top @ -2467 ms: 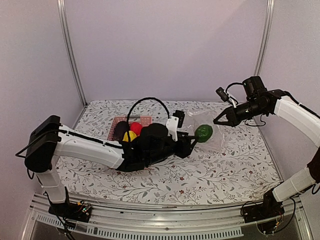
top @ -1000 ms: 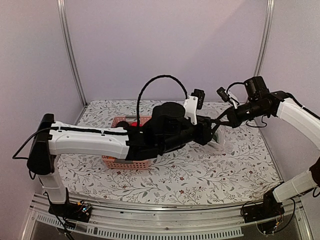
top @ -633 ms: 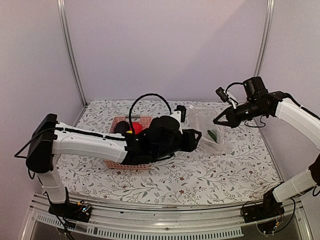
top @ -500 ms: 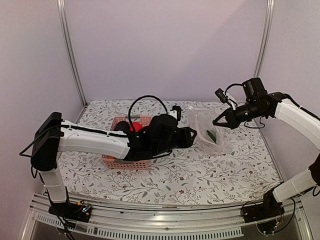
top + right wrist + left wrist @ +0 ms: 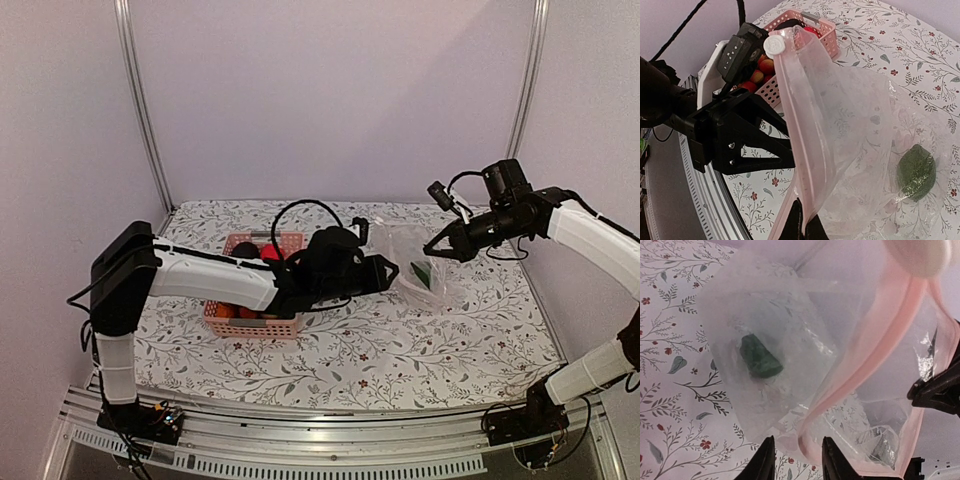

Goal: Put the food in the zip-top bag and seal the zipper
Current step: Adjust the zipper food storage bag at the center of the board.

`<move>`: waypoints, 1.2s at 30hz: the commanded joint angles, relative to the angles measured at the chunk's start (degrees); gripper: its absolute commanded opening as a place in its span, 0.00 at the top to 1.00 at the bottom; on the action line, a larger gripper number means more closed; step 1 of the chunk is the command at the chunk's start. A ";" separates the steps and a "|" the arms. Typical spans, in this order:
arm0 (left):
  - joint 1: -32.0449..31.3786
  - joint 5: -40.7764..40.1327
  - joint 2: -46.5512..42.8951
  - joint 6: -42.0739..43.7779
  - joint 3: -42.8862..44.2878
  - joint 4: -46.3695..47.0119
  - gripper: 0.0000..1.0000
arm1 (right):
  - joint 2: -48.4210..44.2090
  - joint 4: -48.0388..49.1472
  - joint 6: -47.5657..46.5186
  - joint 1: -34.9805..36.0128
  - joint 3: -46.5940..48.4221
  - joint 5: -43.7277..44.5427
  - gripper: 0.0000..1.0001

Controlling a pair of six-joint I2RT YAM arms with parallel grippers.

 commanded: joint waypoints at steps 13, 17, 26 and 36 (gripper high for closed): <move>0.91 4.25 4.09 -0.23 6.10 2.24 0.85 | 0.73 1.54 -0.97 0.50 -1.86 0.30 1.00; 0.49 4.14 3.97 -0.16 8.42 -0.01 1.00 | 0.83 2.14 -0.01 0.50 -1.16 5.97 1.00; -4.18 2.30 0.61 -0.13 14.43 -12.24 1.00 | 2.13 3.09 3.52 -1.65 3.22 29.60 1.00; -3.74 2.80 0.48 -2.09 14.19 -13.78 1.00 | -0.15 4.54 1.89 -1.63 5.08 37.66 1.00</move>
